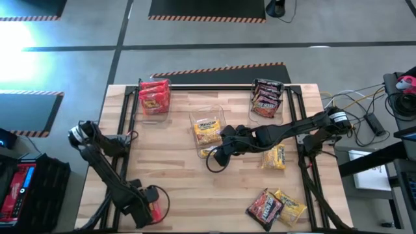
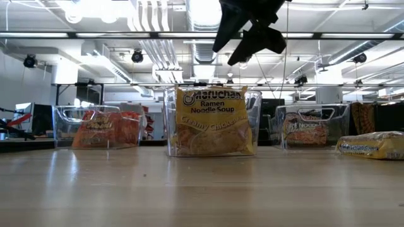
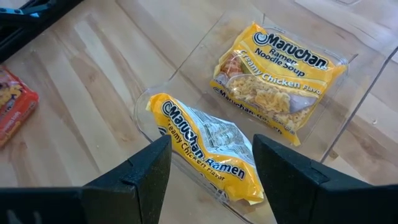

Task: Sort Maruchan noodles
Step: Put the orange noodle pack into the top left transparent bin

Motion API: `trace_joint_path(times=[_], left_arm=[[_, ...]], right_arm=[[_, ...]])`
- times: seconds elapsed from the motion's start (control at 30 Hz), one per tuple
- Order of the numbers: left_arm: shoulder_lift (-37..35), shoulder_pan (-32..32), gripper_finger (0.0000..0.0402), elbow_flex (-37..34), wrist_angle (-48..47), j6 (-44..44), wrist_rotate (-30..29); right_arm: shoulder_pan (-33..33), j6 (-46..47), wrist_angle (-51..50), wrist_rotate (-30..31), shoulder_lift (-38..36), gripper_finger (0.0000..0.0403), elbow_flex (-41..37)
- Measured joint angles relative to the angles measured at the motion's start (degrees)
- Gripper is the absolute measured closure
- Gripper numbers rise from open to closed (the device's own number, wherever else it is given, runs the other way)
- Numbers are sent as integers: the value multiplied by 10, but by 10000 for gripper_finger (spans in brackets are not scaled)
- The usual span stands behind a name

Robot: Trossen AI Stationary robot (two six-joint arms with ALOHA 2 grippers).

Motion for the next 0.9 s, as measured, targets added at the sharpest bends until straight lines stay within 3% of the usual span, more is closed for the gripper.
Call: trace_joint_path(times=[0.23, 0.67, 0.77, 0.9], left_arm=[[0, 57, 255, 0, 1, 63, -49], [0, 219, 255, -2, 15, 172, -168], [-6, 237, 255, 10, 21, 179, -204], [-18, 239, 255, 38, 15, 201, -212]], right_arm=[[0, 0, 4, 0, 0, 188, 0], [0, 0, 4, 0, 0, 188, 0], [0, 0, 4, 0, 0, 188, 0], [0, 0, 5, 0, 0, 188, 0]])
